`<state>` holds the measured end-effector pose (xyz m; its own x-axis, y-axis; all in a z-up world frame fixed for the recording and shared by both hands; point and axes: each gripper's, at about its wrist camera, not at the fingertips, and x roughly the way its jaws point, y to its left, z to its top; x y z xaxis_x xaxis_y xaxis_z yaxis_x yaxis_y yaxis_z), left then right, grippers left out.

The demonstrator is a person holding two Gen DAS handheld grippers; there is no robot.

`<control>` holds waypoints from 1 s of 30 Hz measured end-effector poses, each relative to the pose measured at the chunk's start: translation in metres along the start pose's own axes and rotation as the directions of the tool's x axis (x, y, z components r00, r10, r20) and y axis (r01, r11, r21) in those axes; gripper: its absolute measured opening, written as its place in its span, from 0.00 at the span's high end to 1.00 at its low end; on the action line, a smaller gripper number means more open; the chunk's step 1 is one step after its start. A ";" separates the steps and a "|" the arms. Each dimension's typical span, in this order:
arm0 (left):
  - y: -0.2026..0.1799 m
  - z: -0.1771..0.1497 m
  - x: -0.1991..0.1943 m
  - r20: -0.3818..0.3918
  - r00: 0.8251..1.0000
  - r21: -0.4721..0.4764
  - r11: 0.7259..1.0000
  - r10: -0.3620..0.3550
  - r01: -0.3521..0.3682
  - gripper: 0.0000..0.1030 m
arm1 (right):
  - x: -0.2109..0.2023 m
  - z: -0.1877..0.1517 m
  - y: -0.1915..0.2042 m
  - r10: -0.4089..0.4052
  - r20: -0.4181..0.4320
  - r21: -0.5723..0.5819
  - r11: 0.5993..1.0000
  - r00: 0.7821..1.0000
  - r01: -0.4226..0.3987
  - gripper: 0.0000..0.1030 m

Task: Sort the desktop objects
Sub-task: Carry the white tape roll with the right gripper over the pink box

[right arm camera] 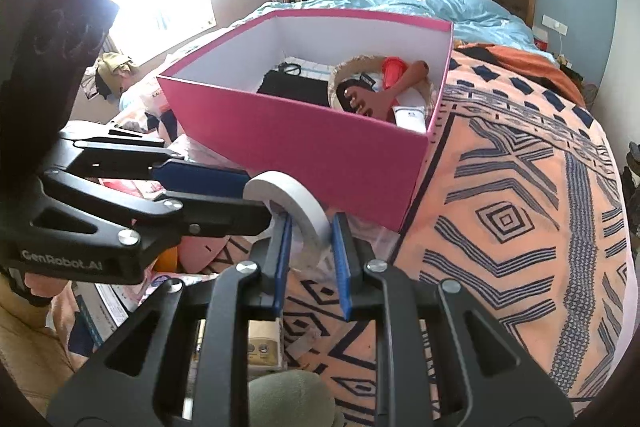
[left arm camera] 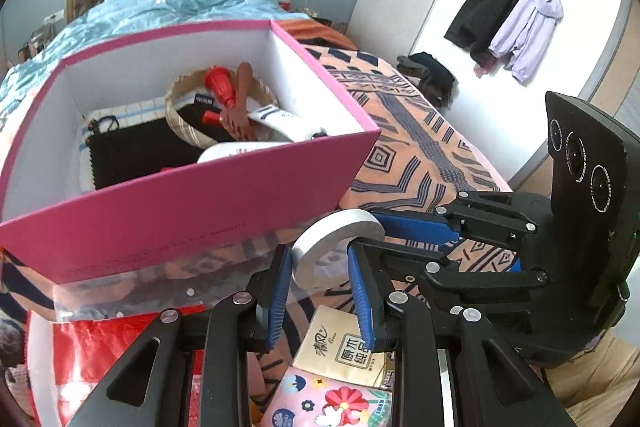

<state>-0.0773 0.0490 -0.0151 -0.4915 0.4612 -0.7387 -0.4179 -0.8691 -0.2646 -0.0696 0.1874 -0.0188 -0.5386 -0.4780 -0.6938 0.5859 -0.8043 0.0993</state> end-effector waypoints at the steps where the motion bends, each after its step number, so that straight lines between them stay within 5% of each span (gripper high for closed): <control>1: 0.000 0.000 -0.002 0.006 1.000 0.004 1.000 0.001 -0.001 0.73 | -0.001 0.000 0.000 0.001 0.005 0.000 1.000 1.000 -0.001 0.78; 30: 0.000 0.009 -0.040 0.126 0.992 0.032 0.999 0.023 -0.027 0.73 | -0.025 0.025 0.009 0.009 0.077 -0.028 1.000 0.997 -0.007 0.78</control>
<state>-0.0646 0.0323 0.0202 -0.5931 0.4597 -0.6610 -0.4287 -0.8752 -0.2241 -0.0663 0.1828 0.0174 -0.5780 -0.5112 -0.6361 0.6065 -0.7906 0.0842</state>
